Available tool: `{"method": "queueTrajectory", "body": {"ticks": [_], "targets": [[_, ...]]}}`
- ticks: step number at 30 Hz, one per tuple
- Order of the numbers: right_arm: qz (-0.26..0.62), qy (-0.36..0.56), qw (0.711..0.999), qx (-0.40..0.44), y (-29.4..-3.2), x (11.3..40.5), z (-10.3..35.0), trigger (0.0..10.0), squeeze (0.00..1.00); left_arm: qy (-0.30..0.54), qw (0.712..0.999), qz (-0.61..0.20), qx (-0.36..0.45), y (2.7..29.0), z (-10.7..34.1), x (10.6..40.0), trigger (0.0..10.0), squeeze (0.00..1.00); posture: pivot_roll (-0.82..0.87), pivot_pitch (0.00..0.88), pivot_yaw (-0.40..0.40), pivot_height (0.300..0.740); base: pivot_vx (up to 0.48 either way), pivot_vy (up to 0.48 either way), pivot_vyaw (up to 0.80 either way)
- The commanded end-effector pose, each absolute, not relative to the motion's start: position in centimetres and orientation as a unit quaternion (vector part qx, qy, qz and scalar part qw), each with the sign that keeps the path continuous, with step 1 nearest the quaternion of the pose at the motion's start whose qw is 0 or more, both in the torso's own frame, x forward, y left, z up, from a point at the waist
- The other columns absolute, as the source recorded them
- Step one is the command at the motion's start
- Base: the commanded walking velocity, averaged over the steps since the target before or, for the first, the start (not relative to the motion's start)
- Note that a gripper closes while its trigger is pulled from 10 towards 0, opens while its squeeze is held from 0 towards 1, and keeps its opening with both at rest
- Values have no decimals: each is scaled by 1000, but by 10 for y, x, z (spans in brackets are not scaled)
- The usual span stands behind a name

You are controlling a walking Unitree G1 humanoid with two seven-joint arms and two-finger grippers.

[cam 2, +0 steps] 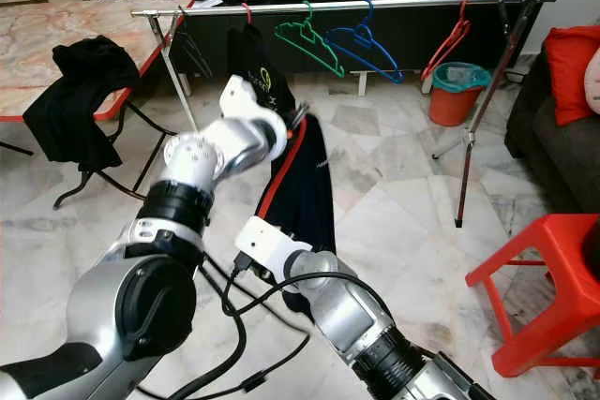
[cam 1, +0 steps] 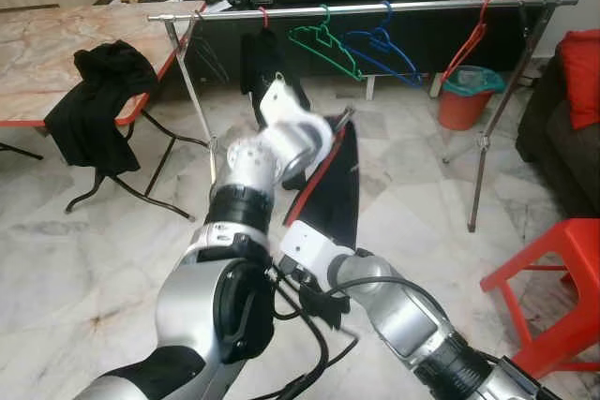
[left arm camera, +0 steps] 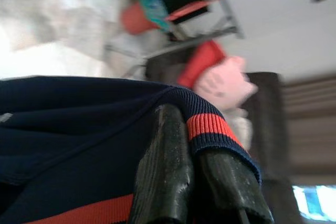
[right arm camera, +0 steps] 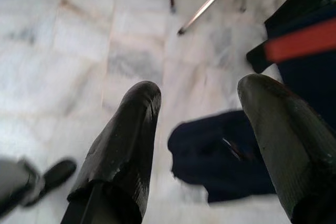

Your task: Hang hanger

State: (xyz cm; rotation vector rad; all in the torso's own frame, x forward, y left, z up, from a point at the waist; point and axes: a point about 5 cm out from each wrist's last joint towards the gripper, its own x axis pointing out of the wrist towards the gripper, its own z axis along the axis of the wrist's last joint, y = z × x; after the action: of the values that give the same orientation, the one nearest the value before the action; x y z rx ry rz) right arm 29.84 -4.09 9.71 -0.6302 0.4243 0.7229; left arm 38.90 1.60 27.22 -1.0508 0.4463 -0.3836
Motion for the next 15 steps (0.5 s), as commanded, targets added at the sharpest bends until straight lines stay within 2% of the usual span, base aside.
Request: {"method": "queueTrajectory", "body": {"ticks": [1,8,15], "targets": [[343,174,875,-294,-35,304,108,10000,0,186,817,-209,-505,14,300,384,0,0,-103,0,74,740,0,0,0],[348,135,885,-279,-27,307,114,10000,0,184,805,-246,-508,6,318,371,0,0,-102,0,77,740,0,0,0],[271,97,921,-262,-40,322,121,10000,0,195,800,-261,-503,3,316,363,0,0,-101,0,80,740,0,0,0]]}}
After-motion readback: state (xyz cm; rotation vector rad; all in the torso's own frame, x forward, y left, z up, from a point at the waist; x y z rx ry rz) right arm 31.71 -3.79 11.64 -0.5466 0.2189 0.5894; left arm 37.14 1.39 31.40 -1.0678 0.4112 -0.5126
